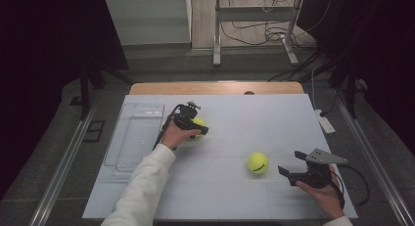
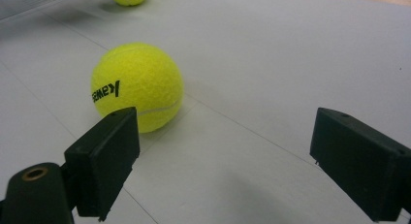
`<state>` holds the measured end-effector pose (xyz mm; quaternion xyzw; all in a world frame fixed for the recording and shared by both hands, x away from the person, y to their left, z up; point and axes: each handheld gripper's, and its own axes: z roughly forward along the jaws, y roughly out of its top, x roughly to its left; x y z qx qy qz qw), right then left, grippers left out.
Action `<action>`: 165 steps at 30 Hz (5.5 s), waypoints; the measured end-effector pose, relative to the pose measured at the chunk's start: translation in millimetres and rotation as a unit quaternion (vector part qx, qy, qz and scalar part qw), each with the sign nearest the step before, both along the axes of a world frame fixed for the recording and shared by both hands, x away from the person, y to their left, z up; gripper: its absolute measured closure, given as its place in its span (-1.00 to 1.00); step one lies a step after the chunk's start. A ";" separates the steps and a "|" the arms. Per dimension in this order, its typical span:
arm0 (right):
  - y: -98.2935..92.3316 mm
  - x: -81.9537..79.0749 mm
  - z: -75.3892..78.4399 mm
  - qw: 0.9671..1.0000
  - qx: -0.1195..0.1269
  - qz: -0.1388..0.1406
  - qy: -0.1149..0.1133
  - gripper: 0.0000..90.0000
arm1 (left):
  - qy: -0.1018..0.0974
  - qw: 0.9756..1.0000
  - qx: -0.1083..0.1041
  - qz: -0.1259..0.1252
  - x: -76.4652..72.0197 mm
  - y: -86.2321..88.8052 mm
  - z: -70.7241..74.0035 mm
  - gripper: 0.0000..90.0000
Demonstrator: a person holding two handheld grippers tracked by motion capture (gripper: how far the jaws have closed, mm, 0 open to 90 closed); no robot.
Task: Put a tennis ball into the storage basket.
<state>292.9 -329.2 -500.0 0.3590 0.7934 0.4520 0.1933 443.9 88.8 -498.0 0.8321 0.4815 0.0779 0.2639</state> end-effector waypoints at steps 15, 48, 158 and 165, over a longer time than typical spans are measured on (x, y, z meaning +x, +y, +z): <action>-0.4 0.1 0.0 1.000 -0.001 0.000 -0.001 -0.76 | -0.018 1.000 0.010 -0.009 -4.4 -0.5 6.5 -0.40; -0.2 -0.1 -0.2 1.000 -0.001 -0.004 0.000 -0.75 | -0.095 0.993 -0.034 -0.061 -42.5 3.7 45.2 -0.40; -2.0 -1.7 -0.2 1.000 -0.006 -0.007 -0.007 -0.73 | -0.215 0.969 -0.125 0.015 -86.4 89.1 88.3 -0.40; -2.1 -1.9 0.0 1.000 -0.007 -0.008 -0.007 -0.74 | -0.212 0.970 -0.120 0.023 -83.8 93.1 85.8 -0.40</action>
